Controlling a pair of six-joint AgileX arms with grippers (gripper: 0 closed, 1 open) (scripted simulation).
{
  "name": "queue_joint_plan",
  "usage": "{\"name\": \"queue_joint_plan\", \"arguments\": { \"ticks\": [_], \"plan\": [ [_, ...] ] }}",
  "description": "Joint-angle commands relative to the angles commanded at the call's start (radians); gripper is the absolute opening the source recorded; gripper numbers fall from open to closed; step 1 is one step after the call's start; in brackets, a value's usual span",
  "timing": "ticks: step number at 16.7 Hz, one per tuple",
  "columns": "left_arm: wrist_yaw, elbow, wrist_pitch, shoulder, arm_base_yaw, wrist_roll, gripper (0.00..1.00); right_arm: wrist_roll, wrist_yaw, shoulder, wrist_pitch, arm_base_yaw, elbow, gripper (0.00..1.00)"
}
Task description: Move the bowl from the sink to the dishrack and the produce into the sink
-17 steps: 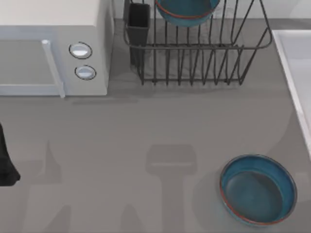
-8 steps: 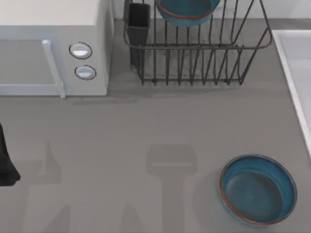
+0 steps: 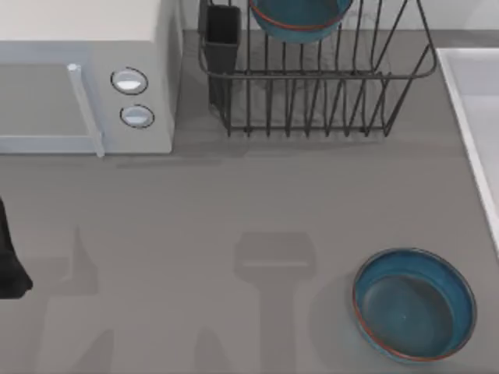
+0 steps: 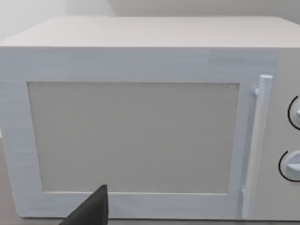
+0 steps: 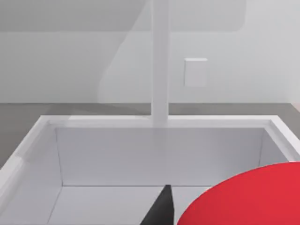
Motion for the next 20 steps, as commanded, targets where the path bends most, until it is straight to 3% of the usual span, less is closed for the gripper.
{"name": "queue_joint_plan", "arguments": {
  "ticks": [12, 20],
  "plan": [
    [0.0, 0.0, 0.0, 0.0, 0.0, 0.0, 1.0, 0.0, 0.0, 0.0, 0.0, 0.0, 0.0, 0.98],
    [0.0, 0.0, 0.0, 0.0, 0.0, 0.0, 1.0, 0.0, 0.0, 0.0, 0.0, 0.0, 0.0, 1.0]
  ]
}}
